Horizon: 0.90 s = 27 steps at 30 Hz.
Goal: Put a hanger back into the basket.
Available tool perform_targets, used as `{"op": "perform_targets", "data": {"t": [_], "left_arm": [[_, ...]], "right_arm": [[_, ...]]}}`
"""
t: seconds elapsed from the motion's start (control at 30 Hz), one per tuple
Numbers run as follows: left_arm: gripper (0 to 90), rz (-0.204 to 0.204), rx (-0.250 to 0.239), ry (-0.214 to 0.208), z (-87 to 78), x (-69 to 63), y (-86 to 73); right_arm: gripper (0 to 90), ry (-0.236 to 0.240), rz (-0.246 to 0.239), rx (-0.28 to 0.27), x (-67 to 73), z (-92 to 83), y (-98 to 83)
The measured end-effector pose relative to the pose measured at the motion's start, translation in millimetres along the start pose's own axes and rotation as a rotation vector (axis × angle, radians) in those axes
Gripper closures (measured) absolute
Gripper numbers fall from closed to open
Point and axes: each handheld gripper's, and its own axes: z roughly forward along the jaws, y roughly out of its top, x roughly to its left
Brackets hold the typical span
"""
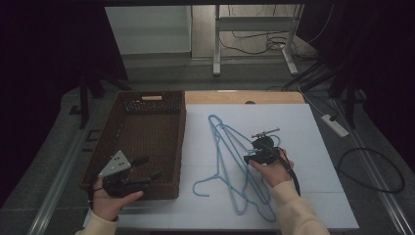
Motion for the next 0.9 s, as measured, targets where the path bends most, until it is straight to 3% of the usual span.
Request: {"op": "perform_targets", "data": {"t": [0.23, 0.4, 0.6, 0.83, 0.9], "left_arm": [[30.6, -0.003, -0.003, 0.003, -1.5, 0.8, -0.5], [30.6, -0.002, 0.002, 0.001, -0.4, 1.2, -1.1], [30.6, -0.001, 0.003, 0.001, -0.5, 1.2, -1.0], [30.6, 0.001, -0.001, 0.000, -0.8, 0.8, -0.9], [30.6, 0.001, -0.001, 0.000, -0.7, 0.9, -1.0]], "right_arm": [[55.2, -0.044, 0.027, 0.043, 2.9, 17.2, 7.2], [61.9, -0.044, 0.058, 0.065, 3.8, 23.8, 9.7], [71.5, -0.105, 0.073, 0.099, 8.1, 28.7, 14.2], [80.3, -0.166, 0.164, 0.135, 11.7, 31.2, 21.3], [82.5, -0.172, 0.171, 0.138, 11.9, 31.4, 21.9]]}}
